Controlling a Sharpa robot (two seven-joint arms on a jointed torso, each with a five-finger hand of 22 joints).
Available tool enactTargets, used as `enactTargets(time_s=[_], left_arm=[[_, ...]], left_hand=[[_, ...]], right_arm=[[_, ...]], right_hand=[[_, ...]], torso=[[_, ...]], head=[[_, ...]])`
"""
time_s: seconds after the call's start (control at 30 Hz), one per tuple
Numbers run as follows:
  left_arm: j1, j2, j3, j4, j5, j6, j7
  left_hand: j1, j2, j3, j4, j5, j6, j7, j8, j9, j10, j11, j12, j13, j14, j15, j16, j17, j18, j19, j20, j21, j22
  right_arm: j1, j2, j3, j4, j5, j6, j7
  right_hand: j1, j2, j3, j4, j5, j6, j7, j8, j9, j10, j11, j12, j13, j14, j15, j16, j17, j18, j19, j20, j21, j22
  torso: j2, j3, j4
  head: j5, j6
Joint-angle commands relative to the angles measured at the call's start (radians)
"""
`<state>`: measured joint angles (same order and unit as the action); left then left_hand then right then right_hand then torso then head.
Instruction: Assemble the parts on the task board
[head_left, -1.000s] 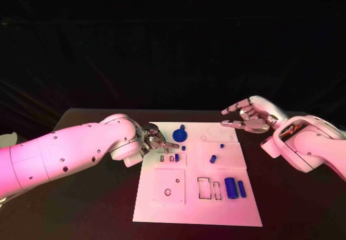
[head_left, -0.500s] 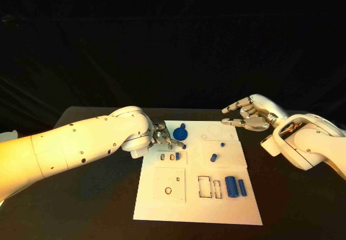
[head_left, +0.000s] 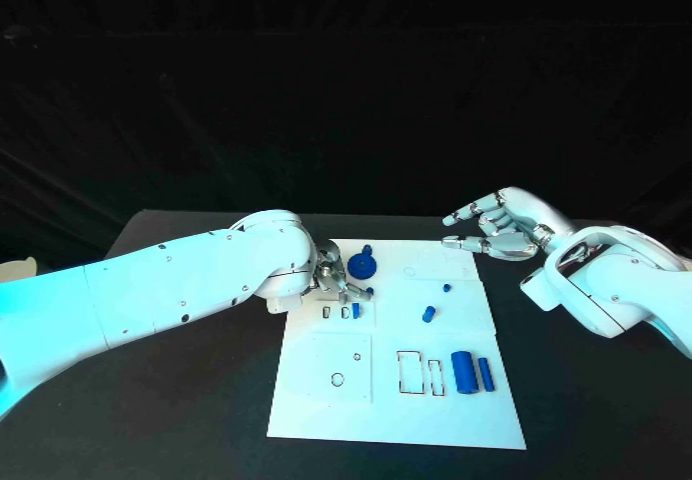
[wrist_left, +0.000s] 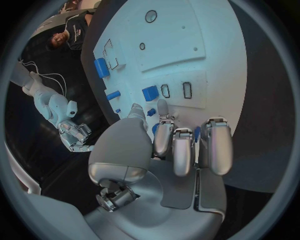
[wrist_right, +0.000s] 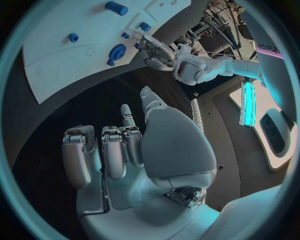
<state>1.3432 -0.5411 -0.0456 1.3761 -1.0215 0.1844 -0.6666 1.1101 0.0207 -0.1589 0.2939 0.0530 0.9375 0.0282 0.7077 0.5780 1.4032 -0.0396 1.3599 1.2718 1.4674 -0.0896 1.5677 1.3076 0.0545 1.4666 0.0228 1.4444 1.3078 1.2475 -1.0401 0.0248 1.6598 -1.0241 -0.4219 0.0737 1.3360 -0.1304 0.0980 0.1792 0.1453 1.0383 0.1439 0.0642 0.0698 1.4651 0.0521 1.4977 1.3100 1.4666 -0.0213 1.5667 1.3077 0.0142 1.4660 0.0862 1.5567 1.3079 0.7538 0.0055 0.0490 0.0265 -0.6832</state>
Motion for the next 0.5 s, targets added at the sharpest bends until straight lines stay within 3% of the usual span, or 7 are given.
enactTargets(time_s=[0.03, 0.5], left_arm=[[0.001, 0.009, -0.001, -0.005, -0.014, 0.043, -0.005], [0.000, 0.033, -0.012, -0.022, -0.014, 0.063, -0.006]], left_hand=[[-0.008, 0.003, -0.006, -0.002, -0.004, -0.008, -0.001, 0.004, 0.002, 0.004, 0.000, 0.001, -0.001, 0.103, -0.007, 0.003, 0.263, -0.008, 0.023, -0.010, 0.002, 0.039], [0.016, 0.019, -0.010, -0.006, -0.003, -0.016, -0.002, 0.010, 0.020, 0.004, -0.002, 0.001, 0.001, 0.103, -0.008, 0.003, 0.263, -0.008, 0.022, -0.011, 0.002, 0.039]], right_arm=[[0.000, 0.003, 0.000, -0.002, 0.000, 0.017, 0.002], [0.000, 0.008, 0.000, -0.006, 0.000, 0.021, 0.002]], right_hand=[[0.004, 0.000, -0.004, -0.001, 0.005, 0.001, -0.004, 0.005, 0.001, 0.070, 0.005, -0.003, 0.228, 0.104, 0.007, 0.004, 0.263, -0.006, 0.087, 0.006, -0.004, 0.231], [0.002, 0.000, -0.006, 0.000, 0.007, 0.002, -0.004, 0.005, 0.001, 0.070, 0.005, -0.004, 0.227, 0.104, 0.007, 0.004, 0.263, -0.006, 0.086, 0.006, -0.005, 0.229]], torso=[[0.001, -0.0005, 0.0012], [0.002, -0.0013, 0.0066]], head=[[-0.002, -0.001], [-0.006, -0.003]])
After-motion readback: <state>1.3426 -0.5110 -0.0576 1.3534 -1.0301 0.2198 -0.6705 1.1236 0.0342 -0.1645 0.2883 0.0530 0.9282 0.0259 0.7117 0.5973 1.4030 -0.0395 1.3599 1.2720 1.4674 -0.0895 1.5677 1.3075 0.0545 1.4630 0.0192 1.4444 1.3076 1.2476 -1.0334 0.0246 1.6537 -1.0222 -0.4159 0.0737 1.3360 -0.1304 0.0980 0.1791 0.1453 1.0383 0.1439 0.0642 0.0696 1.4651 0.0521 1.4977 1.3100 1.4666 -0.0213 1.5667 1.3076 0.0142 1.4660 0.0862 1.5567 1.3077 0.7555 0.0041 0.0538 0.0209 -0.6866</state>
